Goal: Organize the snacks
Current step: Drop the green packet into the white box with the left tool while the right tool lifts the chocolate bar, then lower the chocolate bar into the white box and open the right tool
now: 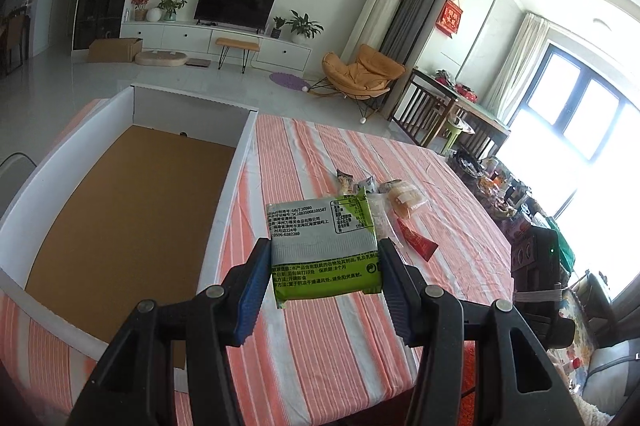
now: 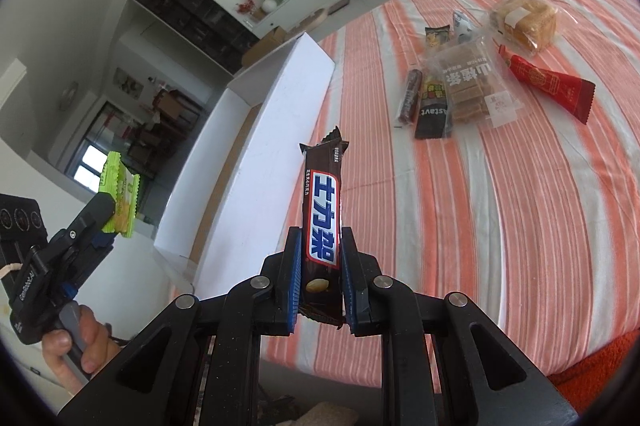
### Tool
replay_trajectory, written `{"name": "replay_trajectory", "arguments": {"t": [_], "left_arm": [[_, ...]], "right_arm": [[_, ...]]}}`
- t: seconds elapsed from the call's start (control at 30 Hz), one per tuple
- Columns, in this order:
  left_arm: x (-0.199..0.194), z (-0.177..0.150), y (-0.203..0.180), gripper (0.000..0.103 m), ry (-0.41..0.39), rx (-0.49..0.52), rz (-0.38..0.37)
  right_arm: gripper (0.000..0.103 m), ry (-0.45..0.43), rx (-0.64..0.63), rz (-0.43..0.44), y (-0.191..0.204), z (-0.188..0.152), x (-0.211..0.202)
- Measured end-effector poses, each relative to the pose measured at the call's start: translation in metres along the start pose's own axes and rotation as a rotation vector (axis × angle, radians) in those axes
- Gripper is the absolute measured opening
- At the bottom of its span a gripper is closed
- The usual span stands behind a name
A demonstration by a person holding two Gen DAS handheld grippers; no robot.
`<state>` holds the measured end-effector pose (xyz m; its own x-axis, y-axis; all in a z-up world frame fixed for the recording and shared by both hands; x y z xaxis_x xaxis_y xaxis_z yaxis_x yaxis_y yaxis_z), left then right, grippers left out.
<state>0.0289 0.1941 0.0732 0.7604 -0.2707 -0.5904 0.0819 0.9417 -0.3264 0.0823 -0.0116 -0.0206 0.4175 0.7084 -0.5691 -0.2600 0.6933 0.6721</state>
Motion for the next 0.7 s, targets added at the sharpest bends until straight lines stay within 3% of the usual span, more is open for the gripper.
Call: {"name": "replay_trajectory", "arguments": {"t": [0.2, 0.43, 0.6, 0.63, 0.67, 0.7], "left_arm": [[-0.029, 0.018, 0.053, 0.052, -0.05, -0.034, 0.099], [-0.044, 0.033, 0.135, 0.052, -0.091, -0.1, 0.32], [-0.028, 0.022, 0.191, 0.054, -0.078, -0.149, 0.49], [-0.022, 0.019, 0.2, 0.065, -0.068, -0.151, 0.524], [-0.014, 0.015, 0.208, 0.085, -0.057, -0.156, 0.555], [-0.009, 0.012, 0.214, 0.093, -0.053, -0.159, 0.581]], "right_arm": [[0.018, 0.021, -0.059, 0.072, 0.052, 0.015, 0.017], [0.018, 0.063, -0.147, 0.185, 0.129, 0.041, 0.048], [0.019, 0.111, -0.223, 0.232, 0.182, 0.055, 0.099], [0.023, 0.121, -0.237, 0.224, 0.189, 0.055, 0.112], [0.031, 0.125, -0.24, 0.209, 0.191, 0.055, 0.123], [0.054, 0.131, -0.232, 0.195, 0.19, 0.054, 0.132]]}}
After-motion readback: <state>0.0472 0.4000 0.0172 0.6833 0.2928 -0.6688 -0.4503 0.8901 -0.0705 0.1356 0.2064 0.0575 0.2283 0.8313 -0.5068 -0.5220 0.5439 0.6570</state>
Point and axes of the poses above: each gripper's, at about its wrist camera, not at the fingertips, and x roughly the way its jaws point, y to its left, z to its top, the point moved 6 cm from there along x, roughly the way its jaws point, and after that the axes turned 4 degrees about z, right-handed, at the moved point
